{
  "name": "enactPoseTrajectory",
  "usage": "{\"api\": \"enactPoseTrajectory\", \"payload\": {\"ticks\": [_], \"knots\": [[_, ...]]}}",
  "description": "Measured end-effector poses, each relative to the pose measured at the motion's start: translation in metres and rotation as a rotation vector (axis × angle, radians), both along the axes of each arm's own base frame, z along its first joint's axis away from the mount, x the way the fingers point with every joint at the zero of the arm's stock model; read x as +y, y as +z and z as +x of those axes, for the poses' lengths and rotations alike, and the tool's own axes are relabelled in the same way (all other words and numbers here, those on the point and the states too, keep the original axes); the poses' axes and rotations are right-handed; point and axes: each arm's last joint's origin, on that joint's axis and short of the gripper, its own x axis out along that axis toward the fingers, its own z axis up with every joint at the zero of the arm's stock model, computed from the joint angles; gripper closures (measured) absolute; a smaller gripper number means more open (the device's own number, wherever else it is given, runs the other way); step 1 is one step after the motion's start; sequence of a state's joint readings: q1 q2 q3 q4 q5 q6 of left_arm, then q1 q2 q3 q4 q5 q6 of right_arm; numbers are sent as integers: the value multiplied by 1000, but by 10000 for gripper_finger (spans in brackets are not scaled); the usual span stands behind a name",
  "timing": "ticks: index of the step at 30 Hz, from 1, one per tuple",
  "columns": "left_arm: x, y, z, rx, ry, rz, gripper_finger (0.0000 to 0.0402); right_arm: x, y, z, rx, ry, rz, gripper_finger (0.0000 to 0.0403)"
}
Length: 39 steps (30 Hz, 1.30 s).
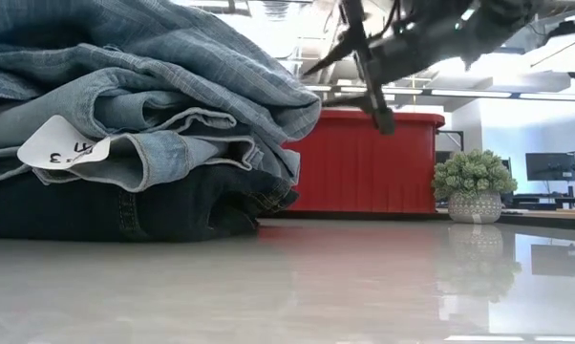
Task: Fold Laundry from Bin
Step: Fold the light blue polo shirt
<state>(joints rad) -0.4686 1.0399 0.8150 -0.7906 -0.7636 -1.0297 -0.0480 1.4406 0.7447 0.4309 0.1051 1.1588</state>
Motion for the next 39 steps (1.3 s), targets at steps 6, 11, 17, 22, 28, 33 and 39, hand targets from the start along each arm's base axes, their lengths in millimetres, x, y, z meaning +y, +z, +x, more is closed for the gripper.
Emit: {"api": "enactPoseTrajectory", "payload": {"ticks": [6, 11, 17, 22, 28, 33, 39], "knots": [[-1, -1, 0, 4, -5, -42, 256, 2, -18, 11, 27, 136, 66, 115], [-2, -2, -1, 18, -11, -88, 217, 21, -29, 18, 33, 191, 71, 84], [-2, -2, -1, 17, -8, -100, 203, 29, -46, 31, -14, 204, 118, 77], [-2, -2, -1, 19, -9, -102, 202, 35, -49, 40, -153, 226, 123, 78], [-2, -3, -1, 39, -26, -127, 202, 37, -45, 49, -119, 236, 95, 127], [-3, -4, -2, 56, -29, -162, 202, 36, -38, 49, -124, 252, 73, 248], [-2, 17, -5, -7, -57, -217, 202, 30, -17, 43, -185, 315, 36, 362]]}}
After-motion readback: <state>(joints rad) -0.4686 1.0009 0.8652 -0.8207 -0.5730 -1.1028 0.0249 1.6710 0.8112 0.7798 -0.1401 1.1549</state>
